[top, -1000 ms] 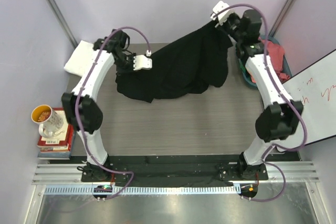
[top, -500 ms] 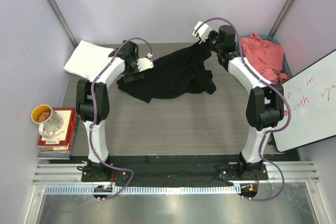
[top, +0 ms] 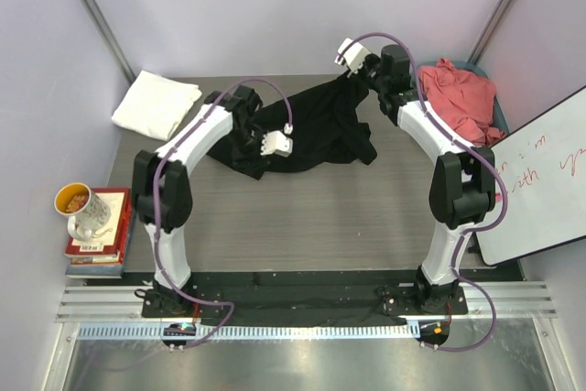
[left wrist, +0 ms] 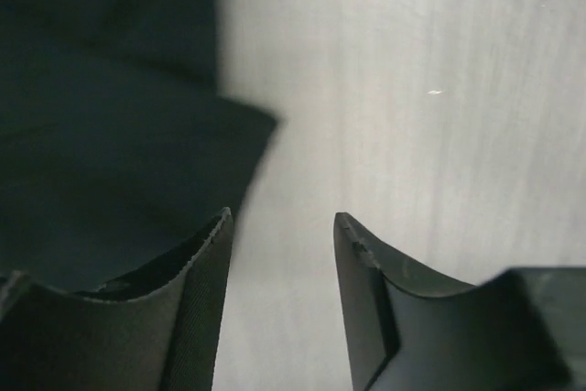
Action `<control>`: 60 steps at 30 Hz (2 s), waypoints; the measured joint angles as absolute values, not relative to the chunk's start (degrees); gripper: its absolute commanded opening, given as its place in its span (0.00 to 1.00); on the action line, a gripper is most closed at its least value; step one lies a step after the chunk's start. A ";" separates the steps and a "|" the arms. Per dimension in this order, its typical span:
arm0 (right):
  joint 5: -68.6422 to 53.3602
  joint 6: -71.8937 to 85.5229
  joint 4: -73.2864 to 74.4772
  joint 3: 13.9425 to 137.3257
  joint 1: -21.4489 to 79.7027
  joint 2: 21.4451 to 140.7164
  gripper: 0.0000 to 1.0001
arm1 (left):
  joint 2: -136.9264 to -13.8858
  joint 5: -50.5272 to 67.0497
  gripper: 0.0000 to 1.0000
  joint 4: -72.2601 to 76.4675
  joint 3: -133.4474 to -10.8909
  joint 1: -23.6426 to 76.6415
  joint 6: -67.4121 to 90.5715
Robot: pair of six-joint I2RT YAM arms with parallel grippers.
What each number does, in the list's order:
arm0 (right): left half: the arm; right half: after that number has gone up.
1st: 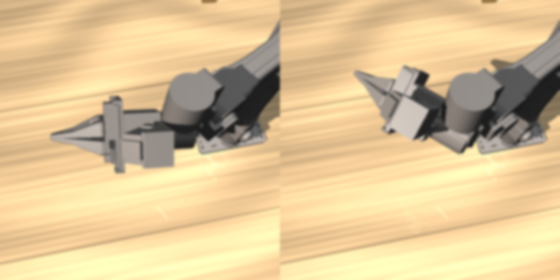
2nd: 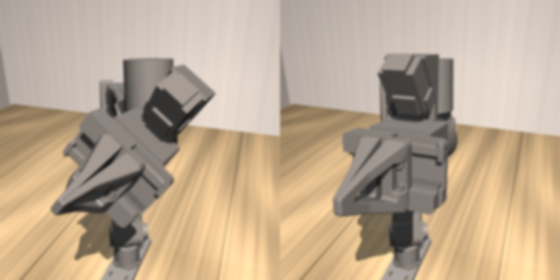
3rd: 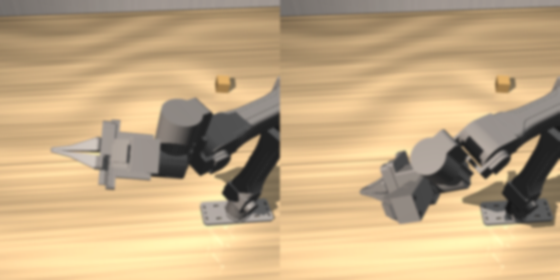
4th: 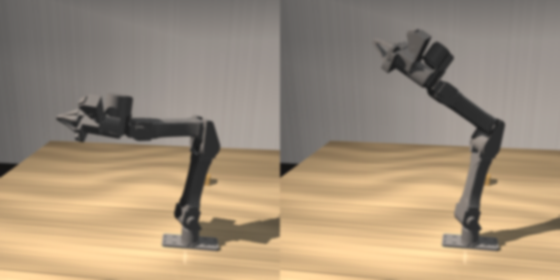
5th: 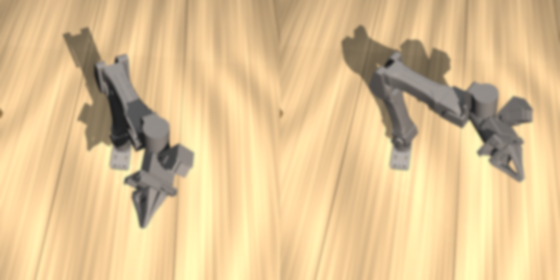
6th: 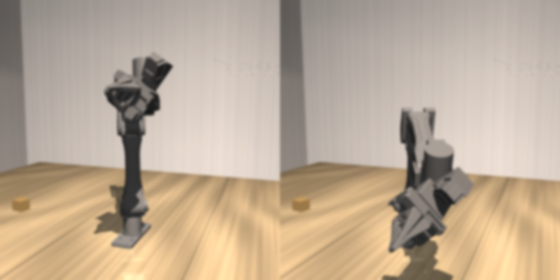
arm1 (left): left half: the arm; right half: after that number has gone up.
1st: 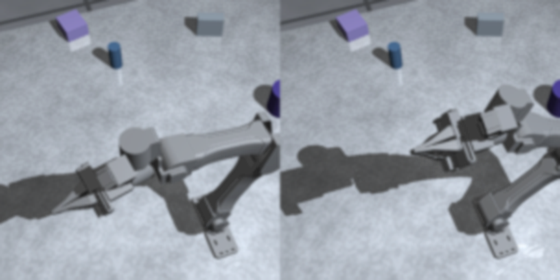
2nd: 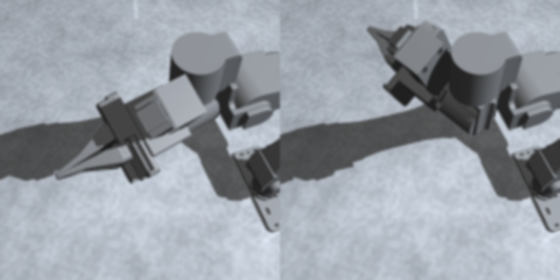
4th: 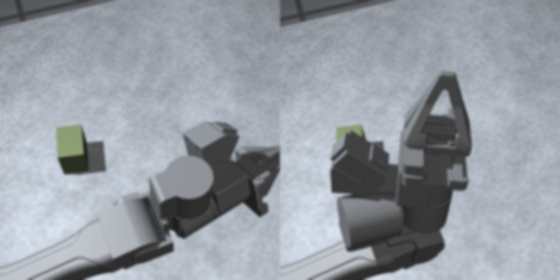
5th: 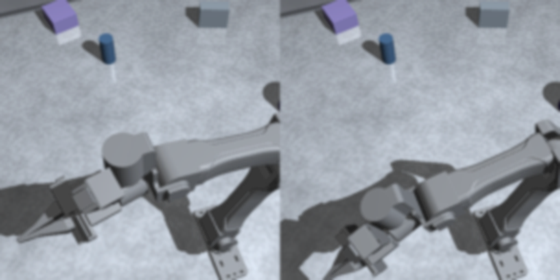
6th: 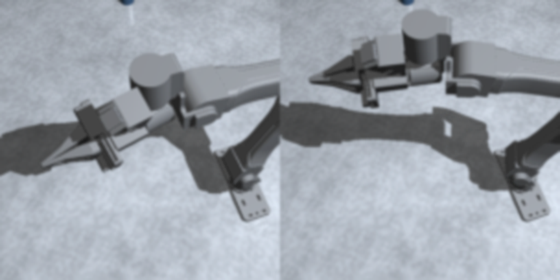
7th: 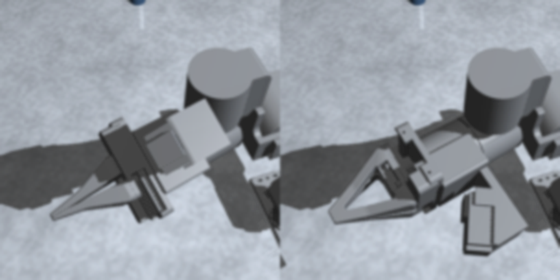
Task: Fold and stack the t-shirts
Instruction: Flatten out the tshirt
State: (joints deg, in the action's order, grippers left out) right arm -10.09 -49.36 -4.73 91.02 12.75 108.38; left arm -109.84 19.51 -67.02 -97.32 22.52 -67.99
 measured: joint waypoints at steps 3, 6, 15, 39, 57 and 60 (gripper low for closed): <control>-10.00 -49.50 -4.73 91.02 12.75 108.38 0.01 | -115.26 20.16 0.49 -69.97 -97.34 22.37 -67.42; -9.93 -49.63 -4.73 91.02 12.75 108.38 0.01 | -117.27 20.51 0.48 -69.91 -96.36 22.26 -66.04; -9.54 -49.58 -4.71 91.05 12.75 108.38 0.01 | -117.12 19.42 0.47 -61.52 -91.44 22.96 -59.02; -9.43 -49.39 -4.73 91.53 12.53 108.90 0.01 | -120.38 11.62 0.00 -49.82 -90.89 25.65 -47.99; 3.90 -56.66 -16.12 95.70 11.94 113.25 0.01 | -110.72 -15.49 0.00 -28.18 -109.97 19.55 -54.89; 7.75 -59.48 -22.50 99.63 11.33 116.81 0.01 | -110.96 -20.23 0.00 -19.62 -112.86 18.06 -60.58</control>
